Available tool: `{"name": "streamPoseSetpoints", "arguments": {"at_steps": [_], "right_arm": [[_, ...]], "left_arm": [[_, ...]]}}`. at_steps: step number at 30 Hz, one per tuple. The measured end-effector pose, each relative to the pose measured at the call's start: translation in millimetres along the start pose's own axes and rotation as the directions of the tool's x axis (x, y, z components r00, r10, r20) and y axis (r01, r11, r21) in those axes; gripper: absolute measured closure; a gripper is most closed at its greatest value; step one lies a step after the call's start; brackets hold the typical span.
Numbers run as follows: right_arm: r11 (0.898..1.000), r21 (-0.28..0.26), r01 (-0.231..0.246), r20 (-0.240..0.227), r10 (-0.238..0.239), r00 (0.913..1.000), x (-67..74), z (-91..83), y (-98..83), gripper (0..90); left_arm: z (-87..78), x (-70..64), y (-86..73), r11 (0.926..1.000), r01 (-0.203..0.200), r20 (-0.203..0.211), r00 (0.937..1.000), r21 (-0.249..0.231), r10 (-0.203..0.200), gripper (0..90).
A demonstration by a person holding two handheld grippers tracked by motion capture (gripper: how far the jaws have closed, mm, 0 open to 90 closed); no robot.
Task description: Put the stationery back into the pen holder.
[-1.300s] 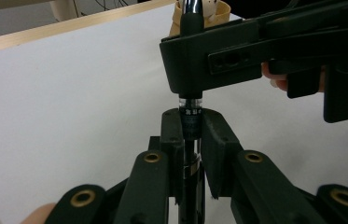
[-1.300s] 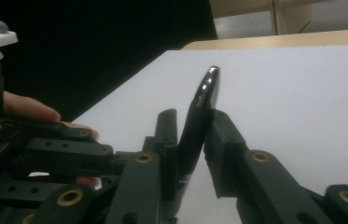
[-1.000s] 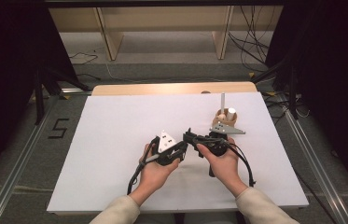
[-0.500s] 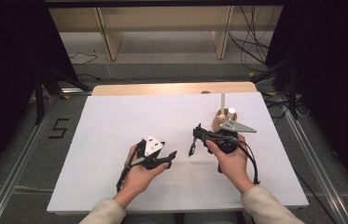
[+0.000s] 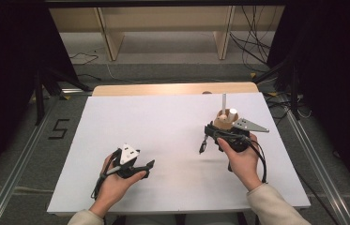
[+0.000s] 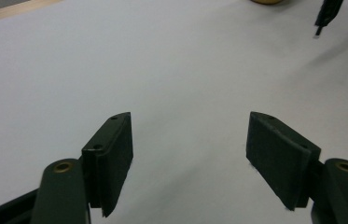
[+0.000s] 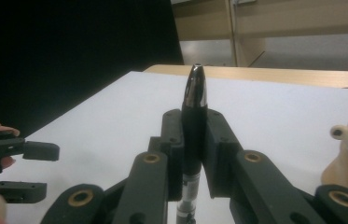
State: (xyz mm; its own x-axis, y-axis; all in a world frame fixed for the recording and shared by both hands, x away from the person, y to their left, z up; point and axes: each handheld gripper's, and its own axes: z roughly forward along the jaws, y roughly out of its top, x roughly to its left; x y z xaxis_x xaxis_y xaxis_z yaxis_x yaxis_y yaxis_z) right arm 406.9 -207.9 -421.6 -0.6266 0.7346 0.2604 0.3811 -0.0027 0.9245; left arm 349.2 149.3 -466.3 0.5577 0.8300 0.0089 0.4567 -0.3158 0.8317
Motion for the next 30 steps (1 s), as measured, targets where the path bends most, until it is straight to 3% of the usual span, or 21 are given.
{"name": "streamPoseSetpoints", "arguments": {"at_steps": [10, 30], "right_arm": [[1.0, -0.005, -0.001, 0.044, 0.001, 0.999, -10.1, -10.4, 3.3, 80.1], [1.0, -0.026, -0.006, 0.103, 0.009, 0.9946, -25.9, -22.6, 9.5, 80.1]], "left_arm": [[-8.6, 17.7, -13.6, 0.9994, 0.028, -0.051, 0.9983, 0.021, -0.027, 30.5], [-9.0, 21.7, -14.9, 0.9991, 0.034, -0.056, 0.9979, 0.023, -0.033, 30.4]]}}
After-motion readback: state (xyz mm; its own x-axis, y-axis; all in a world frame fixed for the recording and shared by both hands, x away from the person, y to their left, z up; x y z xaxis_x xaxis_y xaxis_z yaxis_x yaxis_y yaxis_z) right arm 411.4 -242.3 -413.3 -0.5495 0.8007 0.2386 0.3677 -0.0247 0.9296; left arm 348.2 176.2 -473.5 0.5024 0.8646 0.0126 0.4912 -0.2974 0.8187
